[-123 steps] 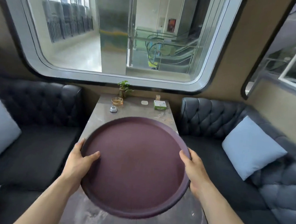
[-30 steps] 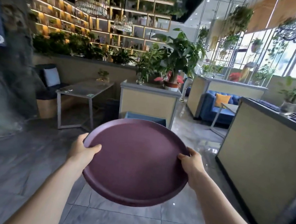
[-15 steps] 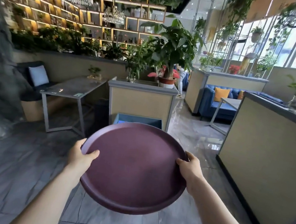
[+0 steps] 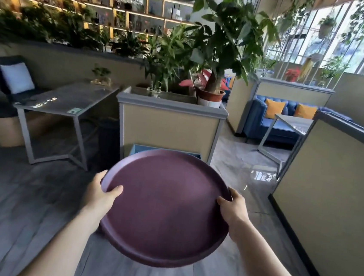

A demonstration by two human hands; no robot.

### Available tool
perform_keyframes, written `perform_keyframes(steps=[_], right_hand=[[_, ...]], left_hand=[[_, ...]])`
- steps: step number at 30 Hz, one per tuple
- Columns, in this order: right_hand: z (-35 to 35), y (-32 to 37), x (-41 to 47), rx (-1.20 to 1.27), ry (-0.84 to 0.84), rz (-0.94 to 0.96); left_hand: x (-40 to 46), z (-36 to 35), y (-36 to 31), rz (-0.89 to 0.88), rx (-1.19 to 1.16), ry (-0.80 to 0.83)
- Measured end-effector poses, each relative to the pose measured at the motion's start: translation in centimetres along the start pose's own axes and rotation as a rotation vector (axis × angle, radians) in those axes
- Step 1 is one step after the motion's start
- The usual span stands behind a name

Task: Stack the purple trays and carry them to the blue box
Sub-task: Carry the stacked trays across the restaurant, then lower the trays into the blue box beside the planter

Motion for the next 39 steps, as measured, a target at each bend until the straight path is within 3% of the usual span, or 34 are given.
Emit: perform_keyframes(steps=[20, 39], right_hand=[[-9.7, 9.4, 37.8, -0.110, 0.064, -0.007], [-20.1, 2.9, 50.4, -0.387, 0.027, -0.164]], left_hand=[[33.6, -18.6, 4.7, 0.015, 0.061, -0.087], [45.6, -21.5, 19.2, 0.141, 0.255, -0.087]])
Point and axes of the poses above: each hand's wrist, its own x-axis towards the middle knuckle, its own z-axis out of the back of the hand, y = z × x, the point moved 8 cm from there along x, towards the middle knuckle, and after that the axes turned 14 degrees about -x, right-handed, at the moved point
